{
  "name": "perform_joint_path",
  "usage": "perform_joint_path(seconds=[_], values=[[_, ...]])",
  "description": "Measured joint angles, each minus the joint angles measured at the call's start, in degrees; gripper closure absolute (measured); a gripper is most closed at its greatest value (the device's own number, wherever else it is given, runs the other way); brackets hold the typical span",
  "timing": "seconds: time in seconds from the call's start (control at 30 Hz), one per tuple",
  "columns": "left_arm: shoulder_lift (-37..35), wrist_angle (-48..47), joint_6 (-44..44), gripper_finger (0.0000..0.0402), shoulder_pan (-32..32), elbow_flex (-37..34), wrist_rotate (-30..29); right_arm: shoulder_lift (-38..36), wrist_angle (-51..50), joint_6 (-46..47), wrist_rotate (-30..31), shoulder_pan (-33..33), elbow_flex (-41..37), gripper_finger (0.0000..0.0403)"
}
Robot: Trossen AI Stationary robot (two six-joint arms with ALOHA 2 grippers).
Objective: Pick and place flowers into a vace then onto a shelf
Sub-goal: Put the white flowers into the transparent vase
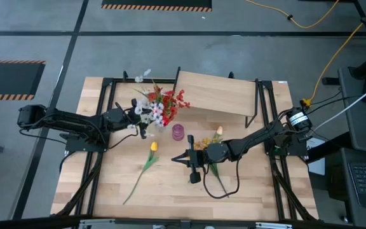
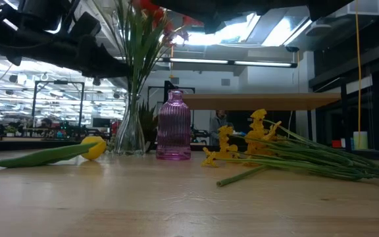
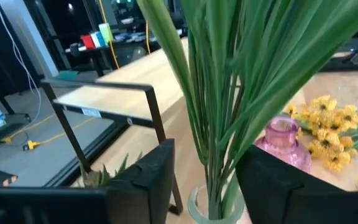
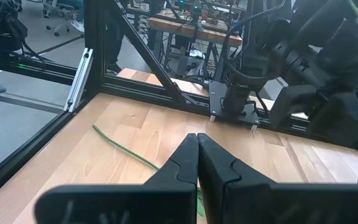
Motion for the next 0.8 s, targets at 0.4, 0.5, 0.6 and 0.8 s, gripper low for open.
perform_joint_path(seconds=[0.4,0.5,0.6,0.8], values=[[-9.35,-7.16,2.33,0.0218,-1.90,0.00,0.58,0.00,0.01,0.01,0.01,0.00,0.00,0.0397],[-11.95,-8.88,2.50,0.0218,-3.13,0.00,-0.48,0.00,0.01,0.02,0.00,0.00,0.00,0.0397],[-14.66,-11.57,3.73,0.0216,-4.30,0.00,-4.31,0.00,0.03,0.01,0.01,0.00,0.00,0.0397],[-19.47,-15.10,4.48,0.0215,-7.07,0.00,-7.97,0.00,0.03,0.22,0.02,0.00,0.00,0.0397]])
